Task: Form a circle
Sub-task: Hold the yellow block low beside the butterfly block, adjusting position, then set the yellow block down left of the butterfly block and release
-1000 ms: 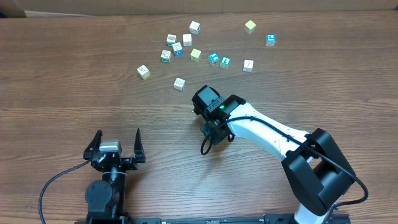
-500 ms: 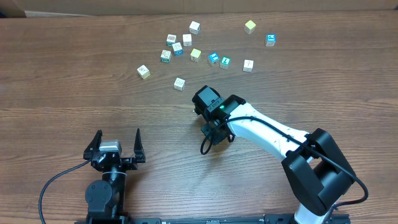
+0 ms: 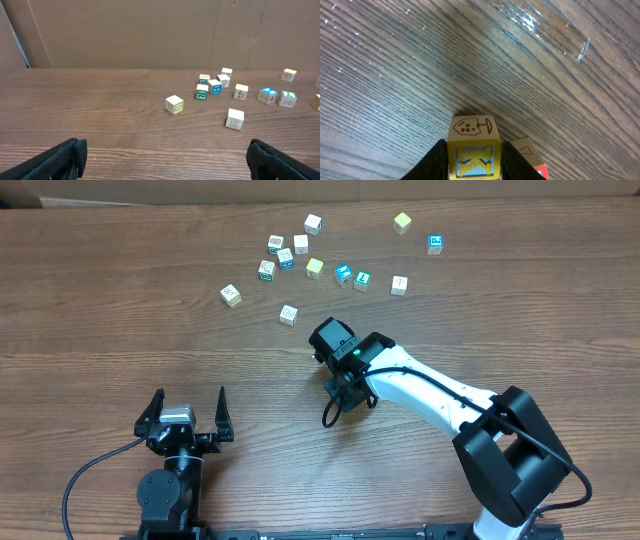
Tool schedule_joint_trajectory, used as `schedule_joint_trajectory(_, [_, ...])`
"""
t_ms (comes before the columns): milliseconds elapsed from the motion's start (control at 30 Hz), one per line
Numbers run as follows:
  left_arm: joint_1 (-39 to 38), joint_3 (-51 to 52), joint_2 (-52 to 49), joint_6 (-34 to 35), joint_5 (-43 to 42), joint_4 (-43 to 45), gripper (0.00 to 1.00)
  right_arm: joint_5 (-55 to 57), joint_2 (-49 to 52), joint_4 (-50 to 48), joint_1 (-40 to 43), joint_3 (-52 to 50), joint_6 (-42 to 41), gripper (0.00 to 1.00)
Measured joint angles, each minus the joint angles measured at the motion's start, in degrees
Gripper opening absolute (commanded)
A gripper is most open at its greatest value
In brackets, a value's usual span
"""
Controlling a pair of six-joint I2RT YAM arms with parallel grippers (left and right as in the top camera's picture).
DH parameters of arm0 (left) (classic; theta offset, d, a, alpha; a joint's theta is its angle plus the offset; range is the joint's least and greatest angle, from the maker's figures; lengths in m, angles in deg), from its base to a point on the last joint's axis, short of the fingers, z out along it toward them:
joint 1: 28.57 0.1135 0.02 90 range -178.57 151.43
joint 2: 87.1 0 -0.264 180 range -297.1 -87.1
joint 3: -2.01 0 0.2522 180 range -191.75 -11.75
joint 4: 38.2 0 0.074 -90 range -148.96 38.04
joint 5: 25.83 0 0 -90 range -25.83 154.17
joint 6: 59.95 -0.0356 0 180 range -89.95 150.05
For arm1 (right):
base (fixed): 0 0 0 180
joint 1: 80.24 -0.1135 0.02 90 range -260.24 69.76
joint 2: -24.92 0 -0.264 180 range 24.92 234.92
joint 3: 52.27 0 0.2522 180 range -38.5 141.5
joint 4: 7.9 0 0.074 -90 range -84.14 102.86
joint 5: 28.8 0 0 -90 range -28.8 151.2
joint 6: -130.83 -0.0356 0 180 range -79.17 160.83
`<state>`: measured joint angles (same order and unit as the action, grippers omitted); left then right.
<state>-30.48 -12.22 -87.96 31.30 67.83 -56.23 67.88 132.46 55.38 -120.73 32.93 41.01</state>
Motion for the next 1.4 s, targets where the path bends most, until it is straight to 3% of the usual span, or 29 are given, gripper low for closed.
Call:
schedule_joint_trajectory(133, [0.0, 0.0, 0.0, 0.0, 0.0, 0.0, 1.0, 0.2, 0.0, 0.0, 0.0, 0.0, 0.0, 0.32])
schedule_joint_trajectory(300, [0.0, 0.0, 0.0, 0.0, 0.0, 0.0, 1.0, 0.3, 0.0, 0.0, 0.0, 0.0, -0.2, 0.49])
schedule_joint_trajectory(500, [0.0, 0.0, 0.0, 0.0, 0.0, 0.0, 1.0, 0.4, 0.0, -0.6, 0.0, 0.0, -0.2, 0.59])
schedule_joint_trajectory(600, [0.0, 0.0, 0.0, 0.0, 0.0, 0.0, 1.0, 0.4, 0.0, -2.1, 0.0, 0.0, -0.3, 0.71])
schedule_joint_trajectory(900, [0.0, 0.0, 0.0, 0.0, 0.0, 0.0, 0.99, 0.8, 0.0, -8.3, 0.0, 0.7, -0.7, 0.72])
schedule_joint_trajectory(1033, [0.0, 0.0, 0.0, 0.0, 0.0, 0.0, 1.0, 2.9, 0.8, 1.9, 0.0, 10.5, -1.4, 0.68])
schedule_joint_trajectory(1133, [0.0, 0.0, 0.0, 0.0, 0.0, 0.0, 1.0, 4.7, 1.2, 9.4, 0.2, 25.2, -1.5, 0.69])
schedule_joint_trajectory(1167, [0.0, 0.0, 0.0, 0.0, 0.0, 0.0, 1.0, 5.2, 1.2, 10.7, 0.3, 30.1, -1.5, 0.73])
schedule_joint_trajectory(1267, [0.0, 0.0, 0.0, 0.0, 0.0, 0.0, 1.0, 6.1, 1.0, 11.7, 0.5, 42.0, -2.2, 0.98])
schedule_joint_trajectory(1400, [0.0, 0.0, 0.0, 0.0, 0.0, 0.0, 1.0, 6.7, 0.4, 10.9, 1.0, 49.6, -1.7, 1.0])
